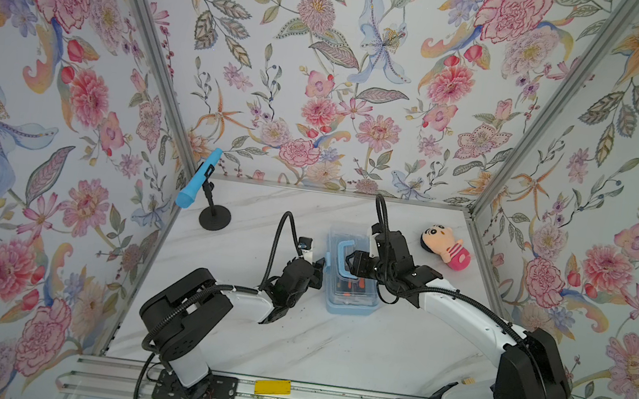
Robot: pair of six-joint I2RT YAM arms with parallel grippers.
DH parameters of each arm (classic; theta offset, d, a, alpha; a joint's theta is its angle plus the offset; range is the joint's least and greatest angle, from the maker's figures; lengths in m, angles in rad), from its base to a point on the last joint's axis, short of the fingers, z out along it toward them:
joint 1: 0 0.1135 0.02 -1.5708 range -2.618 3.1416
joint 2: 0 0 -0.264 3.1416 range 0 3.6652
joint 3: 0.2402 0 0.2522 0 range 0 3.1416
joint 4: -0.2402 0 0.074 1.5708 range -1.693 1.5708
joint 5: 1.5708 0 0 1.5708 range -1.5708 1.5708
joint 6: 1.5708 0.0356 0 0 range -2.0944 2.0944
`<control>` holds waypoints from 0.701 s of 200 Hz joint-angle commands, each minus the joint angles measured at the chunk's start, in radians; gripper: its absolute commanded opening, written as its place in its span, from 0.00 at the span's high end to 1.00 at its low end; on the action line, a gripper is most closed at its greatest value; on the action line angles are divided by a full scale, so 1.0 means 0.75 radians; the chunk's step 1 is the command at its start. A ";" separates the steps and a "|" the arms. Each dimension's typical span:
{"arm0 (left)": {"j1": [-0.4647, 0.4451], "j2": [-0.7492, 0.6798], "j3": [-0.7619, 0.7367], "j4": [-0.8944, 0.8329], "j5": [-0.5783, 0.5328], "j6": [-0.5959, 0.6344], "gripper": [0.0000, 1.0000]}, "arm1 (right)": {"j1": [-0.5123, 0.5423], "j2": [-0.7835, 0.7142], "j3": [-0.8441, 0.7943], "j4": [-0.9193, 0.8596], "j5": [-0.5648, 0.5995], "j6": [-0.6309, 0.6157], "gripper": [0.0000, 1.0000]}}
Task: Pack the tool kit
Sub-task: 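Press the latch closed with the left gripper while the right gripper holds the lid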
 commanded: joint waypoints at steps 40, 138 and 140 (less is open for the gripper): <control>-0.010 -0.021 0.032 0.036 0.033 -0.042 0.53 | -0.008 0.033 -0.028 -0.069 -0.023 -0.010 0.45; -0.011 0.026 0.019 0.099 0.071 -0.096 0.53 | -0.008 0.042 -0.030 -0.069 -0.022 -0.012 0.45; -0.011 0.028 0.018 0.101 0.072 -0.099 0.53 | -0.008 0.043 -0.030 -0.068 -0.022 -0.012 0.45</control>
